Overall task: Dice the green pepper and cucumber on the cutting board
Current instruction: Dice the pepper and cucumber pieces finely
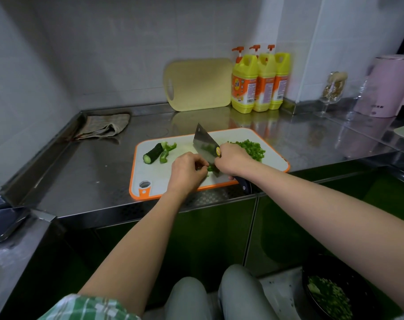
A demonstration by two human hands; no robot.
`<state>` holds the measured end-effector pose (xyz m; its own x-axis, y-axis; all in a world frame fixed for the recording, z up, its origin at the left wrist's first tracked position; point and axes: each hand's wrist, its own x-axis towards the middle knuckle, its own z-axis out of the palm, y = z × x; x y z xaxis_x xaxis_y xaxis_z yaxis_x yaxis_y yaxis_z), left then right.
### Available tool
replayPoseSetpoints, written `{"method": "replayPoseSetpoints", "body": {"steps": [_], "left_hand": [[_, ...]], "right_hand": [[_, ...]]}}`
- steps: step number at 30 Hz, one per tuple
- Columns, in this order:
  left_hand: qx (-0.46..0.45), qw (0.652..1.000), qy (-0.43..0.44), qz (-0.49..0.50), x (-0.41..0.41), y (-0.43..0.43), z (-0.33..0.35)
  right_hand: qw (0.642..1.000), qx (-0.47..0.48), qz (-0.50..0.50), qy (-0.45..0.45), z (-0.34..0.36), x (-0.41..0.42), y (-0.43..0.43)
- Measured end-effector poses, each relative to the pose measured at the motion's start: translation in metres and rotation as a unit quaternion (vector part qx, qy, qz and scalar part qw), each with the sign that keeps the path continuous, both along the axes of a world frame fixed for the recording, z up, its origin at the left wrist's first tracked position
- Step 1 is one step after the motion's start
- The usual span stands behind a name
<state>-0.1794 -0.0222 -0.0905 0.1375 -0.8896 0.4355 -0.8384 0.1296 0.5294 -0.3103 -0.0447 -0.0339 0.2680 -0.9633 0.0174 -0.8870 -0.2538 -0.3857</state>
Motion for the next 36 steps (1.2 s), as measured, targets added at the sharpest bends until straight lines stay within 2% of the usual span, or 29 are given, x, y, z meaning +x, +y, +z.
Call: {"method": "replayPoseSetpoints", "body": {"steps": [4,9,13,18,23,29,36], "left_hand": [[0.011,1.000,-0.001,-0.009,0.001,0.000,0.002],[0.070,0.994,0.001,-0.078,0.017,0.003,0.015],[0.099,0.987,-0.043,-0.119,0.020,0.007,0.020],[0.070,0.992,-0.075,-0.070,0.009,-0.002,0.017],[0.026,0.999,-0.018,-0.018,0.000,-0.004,0.007],[-0.001,1.000,-0.009,0.001,0.004,-0.001,0.004],[0.013,1.000,-0.017,-0.001,0.005,-0.003,0.000]], "right_hand": [[0.999,-0.019,0.001,-0.040,-0.003,-0.006,-0.001],[0.999,0.004,0.013,-0.047,0.009,-0.015,0.002],[0.999,0.012,0.024,-0.044,0.014,-0.020,0.005],[0.999,0.019,0.027,-0.039,0.015,-0.024,0.008],[0.998,0.026,0.027,-0.041,0.016,-0.024,0.009],[0.998,0.031,0.029,-0.043,0.017,-0.019,0.009],[0.998,0.057,0.037,0.004,0.020,-0.017,0.011]]}}
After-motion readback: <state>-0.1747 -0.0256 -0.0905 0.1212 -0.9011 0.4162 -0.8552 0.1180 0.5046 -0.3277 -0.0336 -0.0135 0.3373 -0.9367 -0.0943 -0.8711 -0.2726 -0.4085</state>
